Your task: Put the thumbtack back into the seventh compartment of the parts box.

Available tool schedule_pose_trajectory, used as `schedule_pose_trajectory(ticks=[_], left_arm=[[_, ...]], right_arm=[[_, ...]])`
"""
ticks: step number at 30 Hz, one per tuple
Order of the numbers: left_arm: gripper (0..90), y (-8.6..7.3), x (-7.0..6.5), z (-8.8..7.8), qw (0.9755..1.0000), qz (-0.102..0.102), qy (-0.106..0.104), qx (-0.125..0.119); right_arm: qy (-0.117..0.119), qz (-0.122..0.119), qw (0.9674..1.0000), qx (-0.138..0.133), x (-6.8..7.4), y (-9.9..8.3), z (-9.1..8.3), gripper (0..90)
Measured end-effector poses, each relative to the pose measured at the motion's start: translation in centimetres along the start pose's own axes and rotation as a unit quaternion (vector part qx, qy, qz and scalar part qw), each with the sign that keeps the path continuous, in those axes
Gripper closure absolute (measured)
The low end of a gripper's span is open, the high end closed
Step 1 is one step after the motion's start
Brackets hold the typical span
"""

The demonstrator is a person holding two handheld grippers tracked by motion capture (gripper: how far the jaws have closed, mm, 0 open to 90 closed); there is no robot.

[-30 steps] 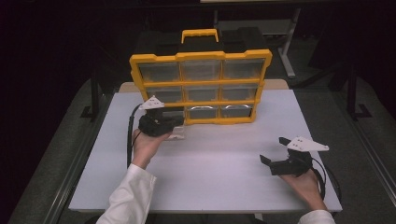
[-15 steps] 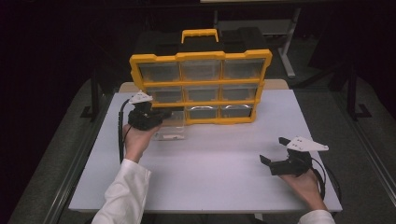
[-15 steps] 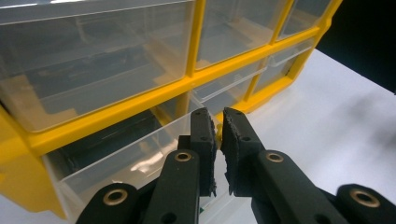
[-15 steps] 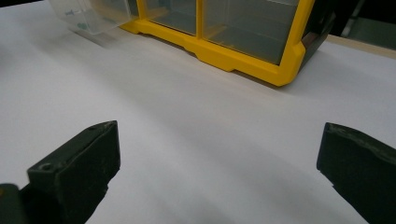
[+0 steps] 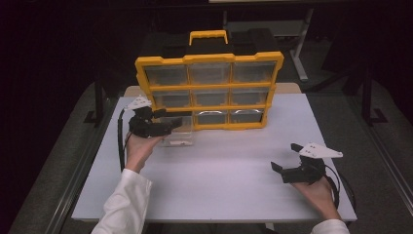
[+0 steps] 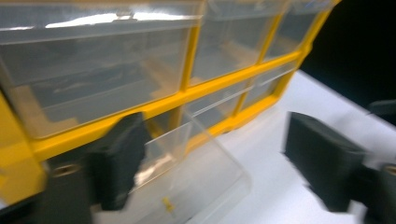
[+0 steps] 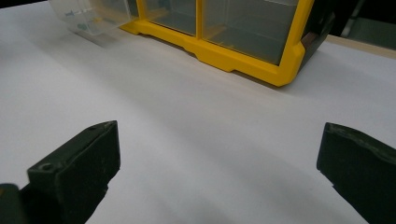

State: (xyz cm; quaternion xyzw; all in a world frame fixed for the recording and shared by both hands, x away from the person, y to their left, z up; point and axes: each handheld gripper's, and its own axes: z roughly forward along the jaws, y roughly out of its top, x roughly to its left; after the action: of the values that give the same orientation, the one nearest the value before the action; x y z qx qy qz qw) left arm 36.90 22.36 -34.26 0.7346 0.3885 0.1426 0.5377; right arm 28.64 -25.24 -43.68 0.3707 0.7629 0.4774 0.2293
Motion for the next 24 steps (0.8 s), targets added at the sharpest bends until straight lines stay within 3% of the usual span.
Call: schedule_pose_trajectory(ticks=[1, 3, 17, 24], left_arm=[[9.5, -0.2, 0.0, -0.2, 1.0, 0.003, -0.001, 0.0], [0.0, -0.4, -0.1, -0.5, 1.0, 0.007, 0.004, 0.0], [0.0, -3.0, -0.4, -2.9, 0.9991, 0.011, 0.012, -0.04], [0.0, -5.2, -0.2, -3.5, 0.9992, 0.017, 0.022, -0.03]], right_arm=[[0.0, 0.0, 1.0, 0.0, 0.0, 0.0, 0.0, 0.0], [0.0, 0.001, 1.0, 0.0, 0.0, 0.0, 0.0, 0.0], [-0.001, 0.001, 1.0, -0.002, 0.1, 0.0, -0.1, 0.0], [0.0, 0.003, 1.0, -0.002, 0.1, 0.0, -0.1, 0.0]])
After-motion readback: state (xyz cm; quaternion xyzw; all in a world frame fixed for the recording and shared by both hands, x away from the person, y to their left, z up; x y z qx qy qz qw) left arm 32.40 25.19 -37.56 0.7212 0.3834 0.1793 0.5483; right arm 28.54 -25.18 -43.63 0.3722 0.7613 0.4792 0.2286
